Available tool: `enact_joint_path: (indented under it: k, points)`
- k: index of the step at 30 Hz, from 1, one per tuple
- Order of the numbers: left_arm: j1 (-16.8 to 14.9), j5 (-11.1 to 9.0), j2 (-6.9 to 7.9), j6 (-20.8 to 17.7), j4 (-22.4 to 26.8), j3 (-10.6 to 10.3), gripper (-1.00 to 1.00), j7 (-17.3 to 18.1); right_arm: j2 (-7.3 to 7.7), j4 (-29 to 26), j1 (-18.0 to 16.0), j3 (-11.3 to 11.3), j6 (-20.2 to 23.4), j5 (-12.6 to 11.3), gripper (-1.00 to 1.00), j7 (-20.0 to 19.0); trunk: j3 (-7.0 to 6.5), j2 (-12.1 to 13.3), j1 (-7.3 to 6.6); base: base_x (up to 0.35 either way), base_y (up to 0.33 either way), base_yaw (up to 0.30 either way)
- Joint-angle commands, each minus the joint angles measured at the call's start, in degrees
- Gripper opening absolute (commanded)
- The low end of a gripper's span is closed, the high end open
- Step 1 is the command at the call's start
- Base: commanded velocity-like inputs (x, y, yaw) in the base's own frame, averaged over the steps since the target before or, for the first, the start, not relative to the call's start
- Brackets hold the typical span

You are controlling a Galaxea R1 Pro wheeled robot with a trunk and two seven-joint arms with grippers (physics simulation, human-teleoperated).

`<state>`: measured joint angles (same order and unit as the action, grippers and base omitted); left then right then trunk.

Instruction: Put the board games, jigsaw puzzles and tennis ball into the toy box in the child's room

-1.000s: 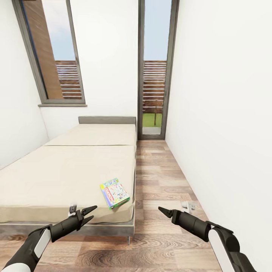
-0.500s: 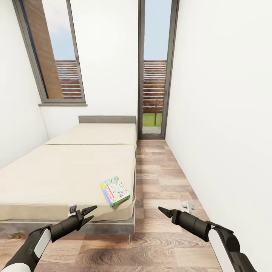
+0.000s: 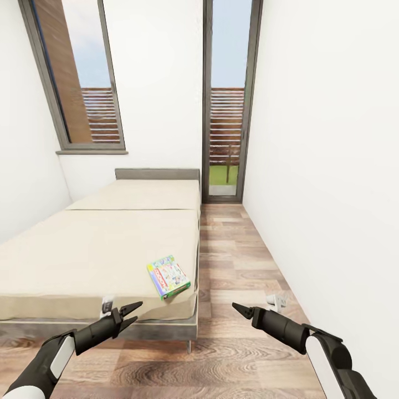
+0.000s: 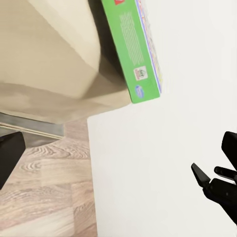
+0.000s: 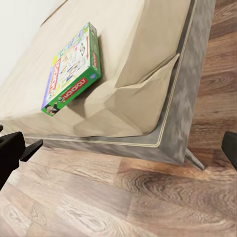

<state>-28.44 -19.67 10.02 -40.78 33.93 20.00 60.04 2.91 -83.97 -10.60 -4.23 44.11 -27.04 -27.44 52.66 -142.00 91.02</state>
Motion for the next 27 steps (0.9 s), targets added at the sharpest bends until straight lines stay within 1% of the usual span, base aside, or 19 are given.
enact_joint_path:
  k: [1,2,15,22,27]
  points:
    - [0.0,-0.2,0.0,-0.4,0.0,0.1,1.0,0.1,-0.01,0.0,0.0,-0.1,0.4,-0.1,1.0,-0.2,0.24,-0.4,0.21,0.0,0.0,0.0]
    - [0.0,-0.2,0.0,-0.4,0.0,0.0,1.0,0.1,-0.01,0.0,0.0,-0.1,0.4,-0.1,1.0,-0.2,0.42,-0.8,0.43,0.0,0.0,0.0]
    - [0.0,0.0,-0.15,-0.5,0.0,-0.3,1.0,0.1,0.05,-0.1,0.0,-0.1,0.4,-0.1,1.0,-0.2,0.42,-0.8,0.43,0.0,0.0,0.0]
    - [0.0,0.1,-0.15,-0.5,0.0,-0.4,1.0,0.1,0.08,-0.1,0.0,0.0,0.4,-0.1,1.0,-0.2,0.42,-0.8,0.43,0.0,-0.128,0.0]
    - [0.0,0.1,-0.14,-0.4,0.0,-0.4,1.0,0.1,0.08,-0.1,0.0,0.0,0.4,-0.1,1.0,-0.2,0.42,-0.8,0.43,0.0,-0.055,0.0]
